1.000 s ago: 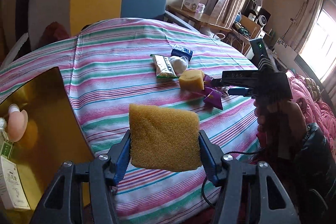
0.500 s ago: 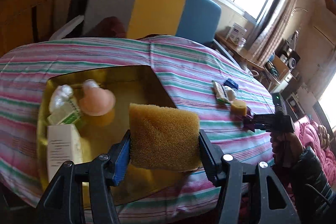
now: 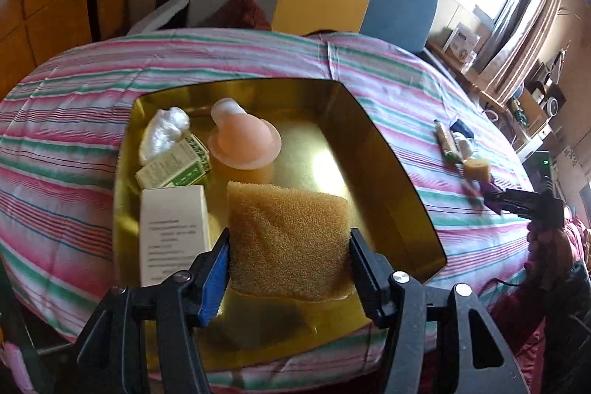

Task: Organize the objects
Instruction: 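Carry the yellow sponge into the tray while the right gripper grasps a purple snack packet, then carry the purple snack packet into the tray and open the right gripper, then return both tools to the pile and grasp the green-wrapped cracker bar with the left gripper, then lift the cracker bar while the right gripper grasps the white rope bundle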

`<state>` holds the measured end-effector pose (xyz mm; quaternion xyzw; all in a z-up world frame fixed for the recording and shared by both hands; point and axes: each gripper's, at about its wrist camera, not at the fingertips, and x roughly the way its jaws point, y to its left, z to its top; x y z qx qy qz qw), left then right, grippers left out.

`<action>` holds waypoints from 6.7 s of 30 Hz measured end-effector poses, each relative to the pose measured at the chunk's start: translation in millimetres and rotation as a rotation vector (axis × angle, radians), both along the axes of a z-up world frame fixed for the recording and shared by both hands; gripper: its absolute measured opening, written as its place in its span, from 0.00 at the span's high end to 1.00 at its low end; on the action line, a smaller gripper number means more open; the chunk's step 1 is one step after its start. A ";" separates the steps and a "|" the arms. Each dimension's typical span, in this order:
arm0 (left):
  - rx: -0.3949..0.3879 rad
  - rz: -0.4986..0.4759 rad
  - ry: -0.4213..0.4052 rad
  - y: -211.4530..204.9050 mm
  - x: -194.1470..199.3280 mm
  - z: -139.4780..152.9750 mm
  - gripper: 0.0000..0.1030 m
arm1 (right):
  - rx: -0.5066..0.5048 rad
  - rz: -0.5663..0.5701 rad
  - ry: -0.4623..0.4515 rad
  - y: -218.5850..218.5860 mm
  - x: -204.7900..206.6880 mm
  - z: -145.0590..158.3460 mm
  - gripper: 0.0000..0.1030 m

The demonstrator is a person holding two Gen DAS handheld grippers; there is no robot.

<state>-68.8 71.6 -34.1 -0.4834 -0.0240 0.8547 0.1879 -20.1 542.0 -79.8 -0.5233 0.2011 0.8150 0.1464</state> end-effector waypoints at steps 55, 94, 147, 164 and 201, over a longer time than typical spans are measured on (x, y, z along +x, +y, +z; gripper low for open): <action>-0.041 0.212 0.147 -69.2 43.1 22.7 0.27 | -0.025 0.660 0.239 -223.1 1.2 94.9 0.59; -0.037 0.316 0.134 -113.5 48.8 12.8 0.27 | -0.041 1.154 -0.097 -442.3 -44.4 5.6 0.35; -0.135 -0.399 0.051 288.1 -48.9 33.2 0.35 | -0.090 -0.339 0.351 82.8 31.6 48.3 0.16; -0.270 -0.510 -0.044 420.2 -110.9 -51.3 0.34 | -0.216 -0.342 0.363 92.0 30.1 36.1 0.15; 0.032 -0.395 0.056 217.5 -17.7 50.1 0.60 | -0.143 -0.426 0.089 112.2 22.1 -5.9 0.39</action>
